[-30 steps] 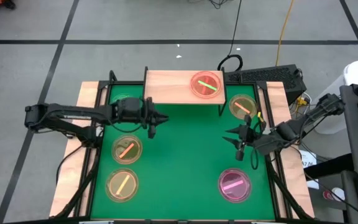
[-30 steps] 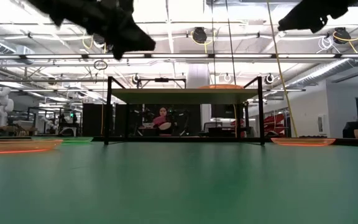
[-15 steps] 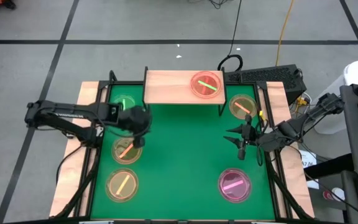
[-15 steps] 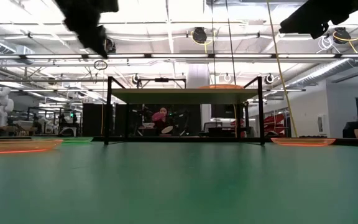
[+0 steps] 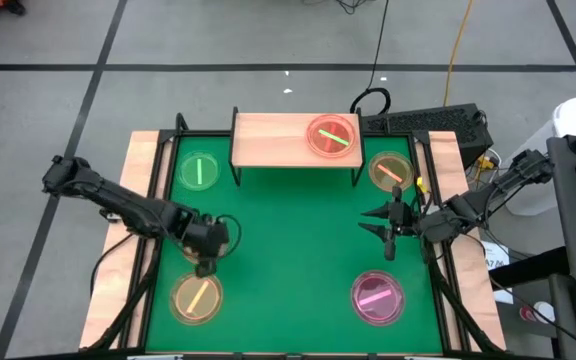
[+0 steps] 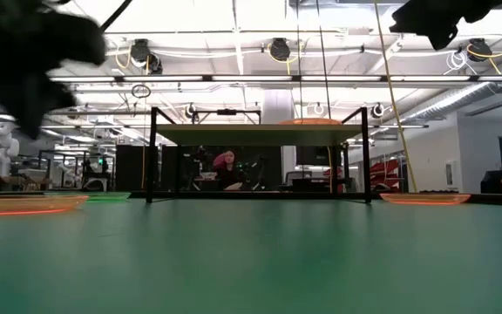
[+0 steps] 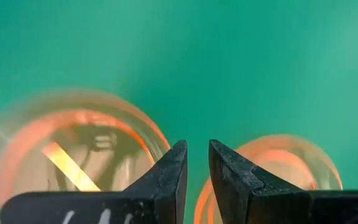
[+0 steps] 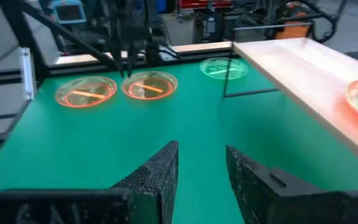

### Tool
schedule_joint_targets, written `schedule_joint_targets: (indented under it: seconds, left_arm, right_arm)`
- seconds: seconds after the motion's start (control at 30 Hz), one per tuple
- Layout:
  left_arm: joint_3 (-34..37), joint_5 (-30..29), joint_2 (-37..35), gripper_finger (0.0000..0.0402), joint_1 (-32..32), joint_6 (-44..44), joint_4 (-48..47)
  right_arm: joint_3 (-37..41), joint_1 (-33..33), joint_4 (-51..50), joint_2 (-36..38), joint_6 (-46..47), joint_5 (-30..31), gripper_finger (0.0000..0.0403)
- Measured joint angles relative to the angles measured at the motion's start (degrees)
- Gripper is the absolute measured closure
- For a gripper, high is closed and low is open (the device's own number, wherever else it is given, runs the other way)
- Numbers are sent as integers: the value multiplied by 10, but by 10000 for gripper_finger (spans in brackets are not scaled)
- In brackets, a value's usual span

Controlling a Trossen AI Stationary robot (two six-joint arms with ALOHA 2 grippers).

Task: Place and stack plates onto a shelf
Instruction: Stack the orange plate on top of the green plate on the shelf

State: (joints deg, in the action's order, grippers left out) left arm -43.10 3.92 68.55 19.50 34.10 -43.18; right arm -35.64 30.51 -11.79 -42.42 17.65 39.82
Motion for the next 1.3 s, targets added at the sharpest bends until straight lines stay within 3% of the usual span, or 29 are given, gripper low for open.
schedule_joint_targets:
  seconds: [0.3,0.57,0.8,1.07,1.3]
  left_arm:
    - [78,94,0,330,71,122,0]
    - [109,101,-1,330,110,164,-2]
    - [151,112,-42,330,114,210,5]
    - [195,113,-110,330,114,254,81]
    - [228,115,-116,330,127,319,111]
  right_arm:
    - [0,1,14,-4,-3,-25,287]
    - [0,1,13,-6,-3,-25,287]
    - [0,1,13,-6,-3,-25,287]
    - [0,1,13,-6,-3,-24,287]
    - [0,1,13,-6,-3,-24,287]
